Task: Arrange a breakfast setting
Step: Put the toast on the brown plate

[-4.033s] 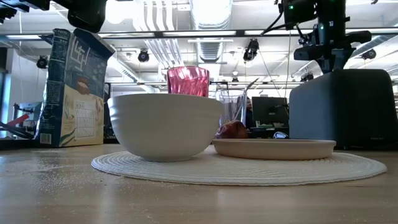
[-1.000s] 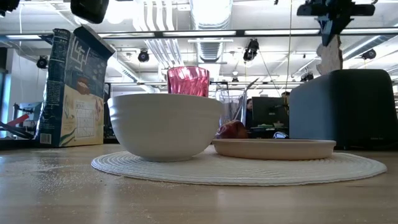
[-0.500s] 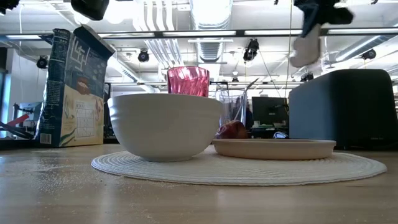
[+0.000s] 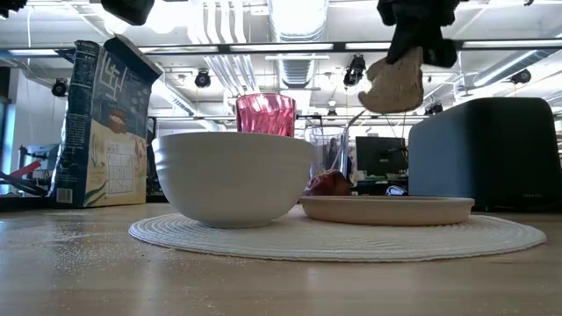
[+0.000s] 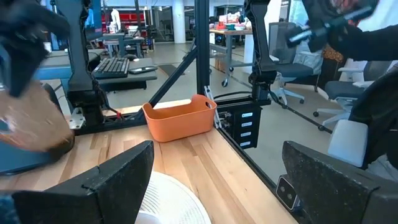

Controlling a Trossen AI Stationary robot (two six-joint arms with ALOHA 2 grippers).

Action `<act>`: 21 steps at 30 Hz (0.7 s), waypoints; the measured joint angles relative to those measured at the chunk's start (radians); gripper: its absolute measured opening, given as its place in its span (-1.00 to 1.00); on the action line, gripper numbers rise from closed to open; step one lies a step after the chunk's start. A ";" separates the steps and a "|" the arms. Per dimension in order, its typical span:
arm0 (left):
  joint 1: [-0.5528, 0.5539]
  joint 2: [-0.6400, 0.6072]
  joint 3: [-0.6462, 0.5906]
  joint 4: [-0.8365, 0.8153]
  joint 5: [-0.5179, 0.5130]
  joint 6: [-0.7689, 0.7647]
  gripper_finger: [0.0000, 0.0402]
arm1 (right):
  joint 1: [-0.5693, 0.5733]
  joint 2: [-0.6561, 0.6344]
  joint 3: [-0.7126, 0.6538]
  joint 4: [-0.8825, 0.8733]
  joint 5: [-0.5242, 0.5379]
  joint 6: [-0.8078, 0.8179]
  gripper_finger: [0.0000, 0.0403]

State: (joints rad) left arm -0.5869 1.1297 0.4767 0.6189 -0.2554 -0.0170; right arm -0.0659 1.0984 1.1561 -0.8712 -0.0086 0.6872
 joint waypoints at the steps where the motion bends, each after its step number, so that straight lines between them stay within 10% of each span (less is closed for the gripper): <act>1: 0.000 0.000 0.000 0.000 0.000 0.000 0.68 | 0.020 0.006 -0.024 0.035 -0.001 0.000 -0.89; 21: 0.000 0.043 0.006 0.000 0.000 0.000 0.68 | 0.138 0.028 -0.408 0.619 -0.022 0.019 -0.89</act>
State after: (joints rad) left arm -0.5869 1.1730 0.4829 0.6187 -0.2554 -0.0170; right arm 0.0723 1.1263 0.7484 -0.2522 -0.0307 0.7067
